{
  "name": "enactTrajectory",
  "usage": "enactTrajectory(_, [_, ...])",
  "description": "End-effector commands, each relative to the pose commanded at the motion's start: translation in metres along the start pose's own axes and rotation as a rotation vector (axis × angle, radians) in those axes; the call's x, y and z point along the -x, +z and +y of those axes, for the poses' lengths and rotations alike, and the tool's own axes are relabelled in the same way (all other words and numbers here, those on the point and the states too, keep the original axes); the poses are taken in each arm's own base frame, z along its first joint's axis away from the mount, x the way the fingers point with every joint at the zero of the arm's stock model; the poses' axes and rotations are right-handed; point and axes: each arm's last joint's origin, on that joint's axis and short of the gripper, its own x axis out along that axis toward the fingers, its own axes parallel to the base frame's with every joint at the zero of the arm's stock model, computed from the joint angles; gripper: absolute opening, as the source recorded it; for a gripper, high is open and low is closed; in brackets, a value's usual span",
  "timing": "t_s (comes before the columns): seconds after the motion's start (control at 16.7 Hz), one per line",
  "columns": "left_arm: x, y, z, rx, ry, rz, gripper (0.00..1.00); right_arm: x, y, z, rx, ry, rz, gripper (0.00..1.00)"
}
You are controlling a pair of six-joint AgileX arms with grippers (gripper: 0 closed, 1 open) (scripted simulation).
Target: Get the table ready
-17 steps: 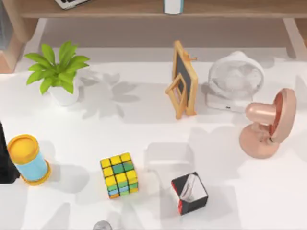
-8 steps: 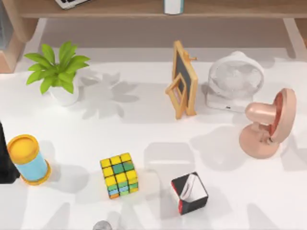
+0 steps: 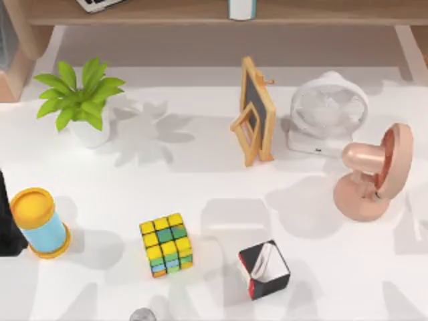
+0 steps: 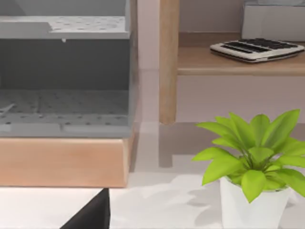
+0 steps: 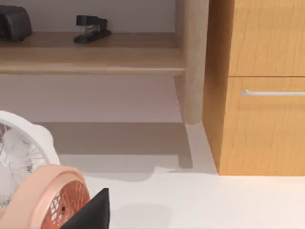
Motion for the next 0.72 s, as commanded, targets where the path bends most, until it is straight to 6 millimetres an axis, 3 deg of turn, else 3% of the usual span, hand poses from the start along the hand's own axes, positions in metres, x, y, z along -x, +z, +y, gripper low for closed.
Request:
enactTrajectory(0.24, [0.000,0.003,0.000,0.000,0.000,-0.003,1.00,0.000,0.000,0.000,0.000,0.000,0.000,1.00])
enactTrajectory(0.36, [-0.001,0.016,-0.002,0.003,-0.002,-0.018,1.00,0.000,0.000,0.000,0.000,0.000,0.000,1.00])
enactTrajectory(0.54, [-0.008,0.053,-0.006,0.011,-0.004,-0.047,1.00,0.000,0.000,0.000,0.000,0.000,0.000,1.00])
enactTrajectory(0.72, [-0.032,0.099,-0.017,0.020,-0.006,-0.054,1.00,0.000,0.000,0.000,0.000,0.000,0.000,1.00])
